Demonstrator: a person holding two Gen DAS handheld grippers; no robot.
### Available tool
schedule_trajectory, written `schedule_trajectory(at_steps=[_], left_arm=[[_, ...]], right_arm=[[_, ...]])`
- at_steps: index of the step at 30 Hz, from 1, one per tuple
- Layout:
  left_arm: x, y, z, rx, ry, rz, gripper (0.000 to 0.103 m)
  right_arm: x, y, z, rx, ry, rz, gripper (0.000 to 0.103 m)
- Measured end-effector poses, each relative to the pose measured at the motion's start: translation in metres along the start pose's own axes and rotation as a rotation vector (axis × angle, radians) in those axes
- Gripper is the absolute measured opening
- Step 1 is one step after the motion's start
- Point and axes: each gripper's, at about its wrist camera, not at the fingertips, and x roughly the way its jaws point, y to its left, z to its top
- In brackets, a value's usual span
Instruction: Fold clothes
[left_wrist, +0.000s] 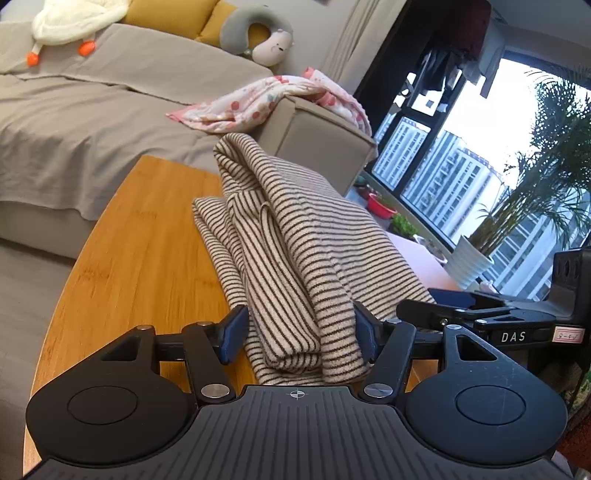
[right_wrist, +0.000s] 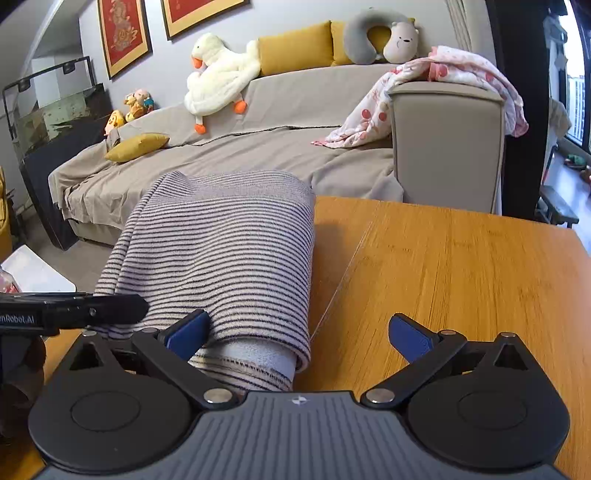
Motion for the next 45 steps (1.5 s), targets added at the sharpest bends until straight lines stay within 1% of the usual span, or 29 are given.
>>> schedule_trajectory(at_steps=[2,5,7,10,14,16,19,21,23,26,28,29,30,32,33,36,39,40,45], left_arm=[[0.000,0.002,0.000,-0.005,-0.001,-0.004,0.066],[0.000,0.004,-0.001,-0.012,-0.004,-0.005,0.067],[0.000,0.005,-0.002,-0.018,-0.006,-0.001,0.071],[-0.001,0.002,-0.004,-0.010,-0.022,0.025,0.075],[-0.005,-0.012,-0.009,0.034,-0.063,0.103,0.077],[-0.006,-0.020,-0.012,0.057,-0.082,0.148,0.082],[-0.010,-0.023,-0.014,0.044,-0.102,0.184,0.087],[-0.014,-0.027,-0.018,0.029,-0.117,0.210,0.087],[-0.021,-0.032,-0.024,0.006,-0.136,0.239,0.087],[-0.031,-0.043,-0.035,-0.012,-0.149,0.293,0.093],[-0.036,-0.054,-0.043,-0.003,-0.131,0.327,0.095],[-0.039,-0.059,-0.048,0.002,-0.130,0.346,0.096],[-0.042,-0.064,-0.052,0.007,-0.129,0.364,0.099],[-0.047,-0.076,-0.060,0.012,-0.126,0.418,0.103],[-0.048,-0.081,-0.064,0.014,-0.123,0.448,0.103],[-0.046,-0.095,-0.077,0.001,-0.044,0.523,0.103],[-0.040,-0.112,-0.084,0.039,-0.013,0.610,0.103],[-0.035,-0.118,-0.085,0.058,0.005,0.642,0.103],[-0.022,-0.126,-0.083,0.032,0.001,0.703,0.103]], right_arm=[[-0.001,0.000,0.003,-0.007,-0.005,0.012,0.102],[-0.005,-0.006,-0.003,0.052,0.005,0.072,0.102],[-0.004,-0.005,-0.013,0.066,0.015,0.067,0.103],[-0.003,-0.007,-0.016,0.066,0.000,0.065,0.103],[-0.007,0.000,-0.016,0.042,-0.019,0.036,0.103],[-0.008,0.002,-0.016,0.038,-0.024,0.026,0.103],[-0.010,0.002,-0.017,0.040,-0.024,0.016,0.103],[-0.013,0.003,-0.018,0.043,-0.035,0.007,0.103],[-0.020,0.005,-0.022,0.041,-0.066,-0.021,0.103],[-0.035,0.008,-0.034,0.030,-0.117,-0.074,0.103],[-0.041,0.008,-0.040,0.029,-0.101,-0.104,0.103],[-0.042,0.008,-0.043,0.034,-0.069,-0.117,0.103],[-0.042,0.006,-0.046,0.040,-0.037,-0.128,0.103],[-0.042,0.003,-0.052,0.057,0.021,-0.148,0.103],[-0.046,0.002,-0.054,0.060,0.017,-0.165,0.103],[-0.057,-0.001,-0.063,0.072,0.024,-0.215,0.103],[-0.062,0.002,-0.070,0.031,0.049,-0.258,0.103],[-0.062,0.003,-0.070,0.025,0.052,-0.259,0.103],[-0.062,0.005,-0.071,0.014,0.057,-0.260,0.103]])
